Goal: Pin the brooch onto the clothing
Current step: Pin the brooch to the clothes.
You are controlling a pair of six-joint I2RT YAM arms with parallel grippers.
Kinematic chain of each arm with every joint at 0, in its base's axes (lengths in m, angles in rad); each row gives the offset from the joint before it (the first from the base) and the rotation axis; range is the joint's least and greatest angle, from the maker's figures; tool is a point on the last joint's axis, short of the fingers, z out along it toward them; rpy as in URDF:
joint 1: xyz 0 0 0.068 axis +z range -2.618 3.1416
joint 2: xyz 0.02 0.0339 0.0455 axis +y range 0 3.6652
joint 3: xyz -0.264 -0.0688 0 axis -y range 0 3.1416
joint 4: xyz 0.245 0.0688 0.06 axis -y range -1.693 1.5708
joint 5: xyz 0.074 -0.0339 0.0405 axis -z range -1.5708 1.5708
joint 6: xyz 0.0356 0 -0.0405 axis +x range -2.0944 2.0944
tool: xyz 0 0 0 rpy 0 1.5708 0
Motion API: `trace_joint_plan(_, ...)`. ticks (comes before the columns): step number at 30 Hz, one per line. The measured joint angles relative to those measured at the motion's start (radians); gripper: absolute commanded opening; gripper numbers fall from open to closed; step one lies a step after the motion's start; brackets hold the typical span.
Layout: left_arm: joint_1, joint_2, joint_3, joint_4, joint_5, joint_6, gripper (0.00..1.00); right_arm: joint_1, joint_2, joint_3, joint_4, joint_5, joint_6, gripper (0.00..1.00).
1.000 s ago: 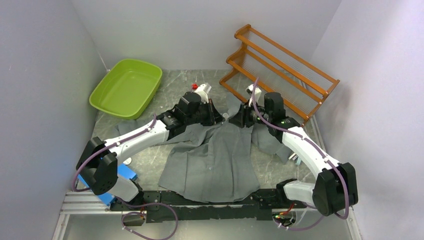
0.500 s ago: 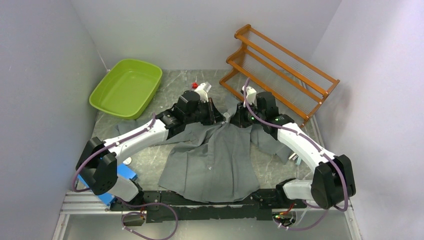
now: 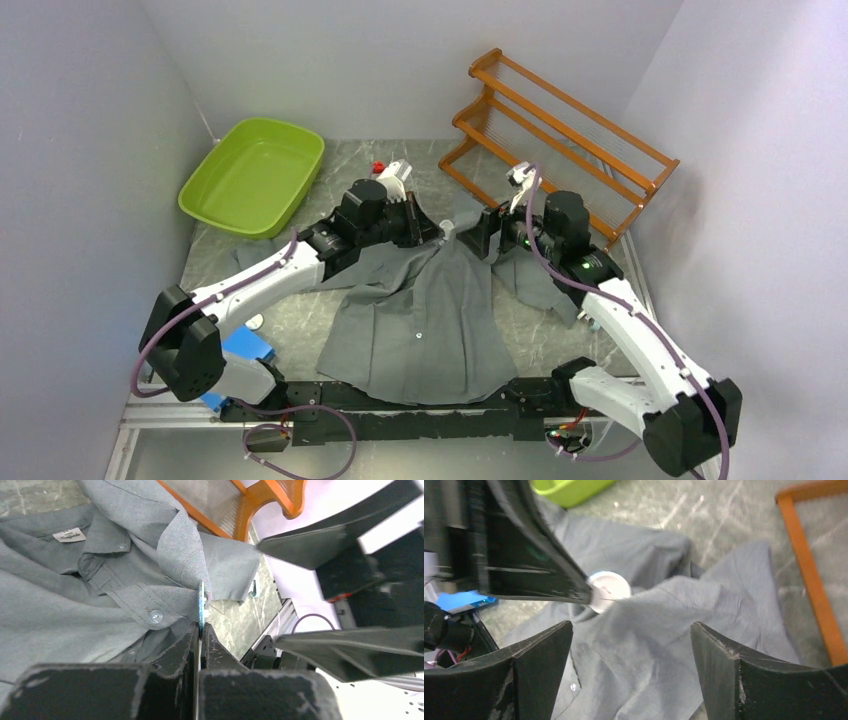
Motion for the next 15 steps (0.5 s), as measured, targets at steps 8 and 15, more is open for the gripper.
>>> trace_joint_plan(8, 0.038, -0.032, -0.071, 0.003, 0.051, 0.102, 0.03, -0.027, -0.003, 0.001, 0.071, -0.169, -0.016, 0.97)
trace_joint_plan(15, 0.038, -0.101, -0.125, 0.034, 0.134, 0.214, 0.03, -0.077, 0.056, 0.0, 0.208, -0.415, 0.021, 0.72)
